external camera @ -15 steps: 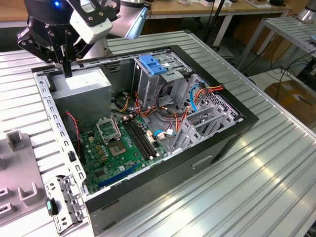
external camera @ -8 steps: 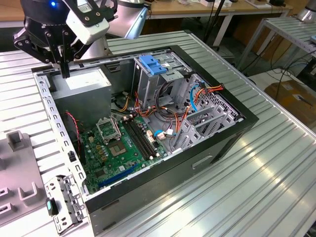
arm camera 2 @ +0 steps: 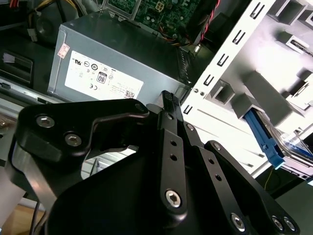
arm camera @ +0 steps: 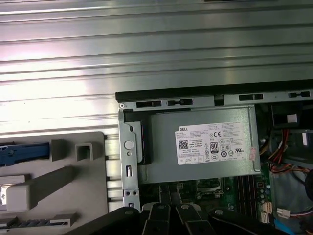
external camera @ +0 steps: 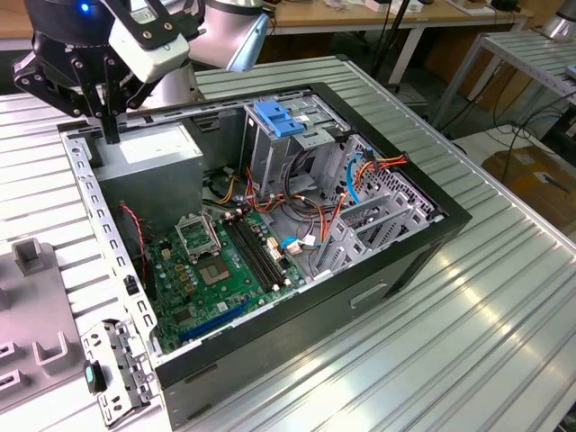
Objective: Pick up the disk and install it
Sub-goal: 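Reach for the disk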
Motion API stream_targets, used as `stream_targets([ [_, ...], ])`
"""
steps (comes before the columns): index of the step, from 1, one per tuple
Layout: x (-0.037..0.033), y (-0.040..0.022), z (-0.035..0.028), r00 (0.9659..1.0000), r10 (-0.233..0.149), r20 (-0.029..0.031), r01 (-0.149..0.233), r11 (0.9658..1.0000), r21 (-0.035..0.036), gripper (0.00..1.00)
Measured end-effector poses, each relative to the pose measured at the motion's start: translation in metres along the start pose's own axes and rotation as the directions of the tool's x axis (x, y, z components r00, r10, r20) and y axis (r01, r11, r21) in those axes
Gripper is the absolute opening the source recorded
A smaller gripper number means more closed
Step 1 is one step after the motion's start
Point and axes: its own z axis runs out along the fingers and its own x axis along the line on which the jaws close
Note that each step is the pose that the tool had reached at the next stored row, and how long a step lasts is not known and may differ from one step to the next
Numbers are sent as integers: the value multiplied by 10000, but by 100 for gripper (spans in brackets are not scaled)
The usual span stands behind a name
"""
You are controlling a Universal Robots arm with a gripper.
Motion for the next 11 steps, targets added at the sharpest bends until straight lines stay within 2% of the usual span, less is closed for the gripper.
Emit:
stream_targets([
  [11,121,-9,-2,10000,1,-6,-1,10000,1,11],
])
